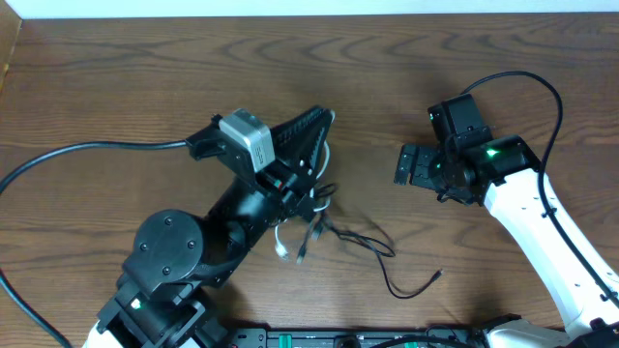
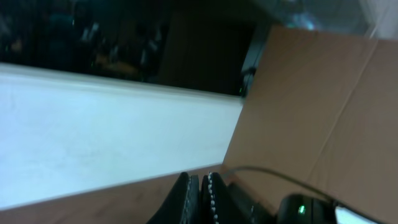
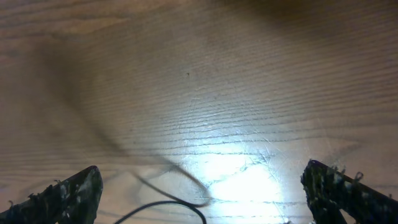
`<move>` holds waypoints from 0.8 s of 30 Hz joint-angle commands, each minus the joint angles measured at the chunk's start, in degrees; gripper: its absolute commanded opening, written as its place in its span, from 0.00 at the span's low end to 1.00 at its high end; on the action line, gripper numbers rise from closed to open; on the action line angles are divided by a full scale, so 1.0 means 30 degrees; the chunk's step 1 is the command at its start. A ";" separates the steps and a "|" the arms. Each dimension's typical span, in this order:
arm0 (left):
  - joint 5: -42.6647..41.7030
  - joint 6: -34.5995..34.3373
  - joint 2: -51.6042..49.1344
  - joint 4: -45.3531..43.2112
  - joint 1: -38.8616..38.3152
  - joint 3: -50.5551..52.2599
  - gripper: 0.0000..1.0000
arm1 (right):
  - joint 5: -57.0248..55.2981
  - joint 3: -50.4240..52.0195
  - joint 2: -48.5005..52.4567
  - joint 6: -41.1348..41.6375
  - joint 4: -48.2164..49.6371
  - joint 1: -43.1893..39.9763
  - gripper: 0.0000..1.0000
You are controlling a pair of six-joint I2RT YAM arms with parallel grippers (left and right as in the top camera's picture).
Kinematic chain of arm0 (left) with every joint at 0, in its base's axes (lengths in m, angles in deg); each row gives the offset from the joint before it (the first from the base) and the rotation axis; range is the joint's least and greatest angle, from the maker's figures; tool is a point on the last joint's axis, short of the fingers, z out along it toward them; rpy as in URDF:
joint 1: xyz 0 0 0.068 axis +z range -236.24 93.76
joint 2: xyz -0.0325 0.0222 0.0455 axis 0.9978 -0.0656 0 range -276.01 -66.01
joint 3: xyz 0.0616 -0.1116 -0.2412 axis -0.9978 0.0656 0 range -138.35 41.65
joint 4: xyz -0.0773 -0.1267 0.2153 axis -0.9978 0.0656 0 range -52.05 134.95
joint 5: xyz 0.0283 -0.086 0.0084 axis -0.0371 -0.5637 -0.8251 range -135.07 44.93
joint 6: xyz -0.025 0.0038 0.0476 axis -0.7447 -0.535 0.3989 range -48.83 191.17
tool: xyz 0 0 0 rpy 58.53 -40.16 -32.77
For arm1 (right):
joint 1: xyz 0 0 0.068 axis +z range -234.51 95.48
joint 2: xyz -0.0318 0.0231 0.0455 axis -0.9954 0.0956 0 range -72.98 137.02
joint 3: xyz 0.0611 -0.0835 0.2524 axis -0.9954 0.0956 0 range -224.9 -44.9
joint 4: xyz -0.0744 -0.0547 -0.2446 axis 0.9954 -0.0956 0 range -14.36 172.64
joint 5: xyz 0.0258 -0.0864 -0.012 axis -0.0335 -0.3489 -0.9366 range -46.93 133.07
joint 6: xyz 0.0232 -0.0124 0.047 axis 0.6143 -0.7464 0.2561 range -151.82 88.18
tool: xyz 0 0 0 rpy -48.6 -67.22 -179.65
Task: Untangle cables
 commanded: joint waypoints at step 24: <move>0.8094 0.6076 -0.1902 -0.3934 0.0080 -0.0335 0.07 | -0.0044 0.0007 0.0109 0.0095 0.0022 0.0117 0.99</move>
